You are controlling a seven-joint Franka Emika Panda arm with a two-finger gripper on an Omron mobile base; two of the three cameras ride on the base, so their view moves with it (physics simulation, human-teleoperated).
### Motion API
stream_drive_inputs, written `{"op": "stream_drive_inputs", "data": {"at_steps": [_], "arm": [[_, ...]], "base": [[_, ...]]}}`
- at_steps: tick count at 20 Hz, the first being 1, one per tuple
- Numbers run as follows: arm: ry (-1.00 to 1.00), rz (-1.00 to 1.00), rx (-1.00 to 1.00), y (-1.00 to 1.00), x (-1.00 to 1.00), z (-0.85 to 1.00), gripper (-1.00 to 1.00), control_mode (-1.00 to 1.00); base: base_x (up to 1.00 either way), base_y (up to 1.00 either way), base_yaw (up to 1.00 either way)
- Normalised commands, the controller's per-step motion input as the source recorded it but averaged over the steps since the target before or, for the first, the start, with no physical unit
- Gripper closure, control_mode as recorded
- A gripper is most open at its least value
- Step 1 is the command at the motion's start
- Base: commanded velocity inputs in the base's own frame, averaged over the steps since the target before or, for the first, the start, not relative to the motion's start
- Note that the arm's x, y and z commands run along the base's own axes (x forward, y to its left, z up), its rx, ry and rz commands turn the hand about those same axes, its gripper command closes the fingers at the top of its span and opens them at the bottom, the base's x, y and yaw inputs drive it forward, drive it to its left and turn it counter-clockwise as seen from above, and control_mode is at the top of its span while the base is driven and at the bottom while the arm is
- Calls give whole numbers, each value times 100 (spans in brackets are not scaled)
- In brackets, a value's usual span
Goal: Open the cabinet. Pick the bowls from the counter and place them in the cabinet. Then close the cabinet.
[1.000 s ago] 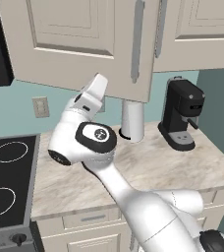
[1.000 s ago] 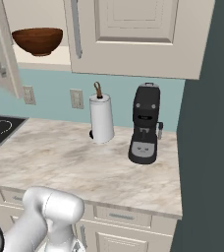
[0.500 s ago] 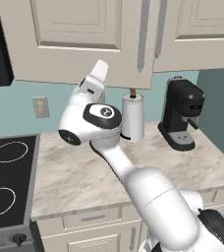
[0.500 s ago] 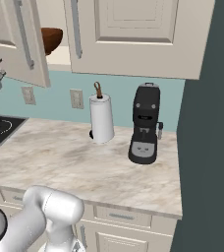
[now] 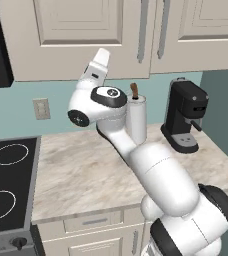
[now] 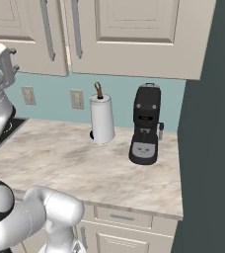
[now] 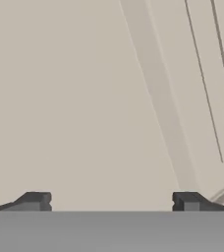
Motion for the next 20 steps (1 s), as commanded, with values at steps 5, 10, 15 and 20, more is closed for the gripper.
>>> {"op": "stream_drive_inputs", "data": {"at_steps": [5,10,15,20], "arm": [[12,0,-2,-26,70,0,-100,-100],[13,0,0,-23,68,-2,-100,-100],[16,0,0,-23,67,-3,-100,-100],[14,0,0,-22,58,-9,-100,-100]], "base": [[0,0,0],[0,0,0],[0,0,0],[0,0,0]]}}
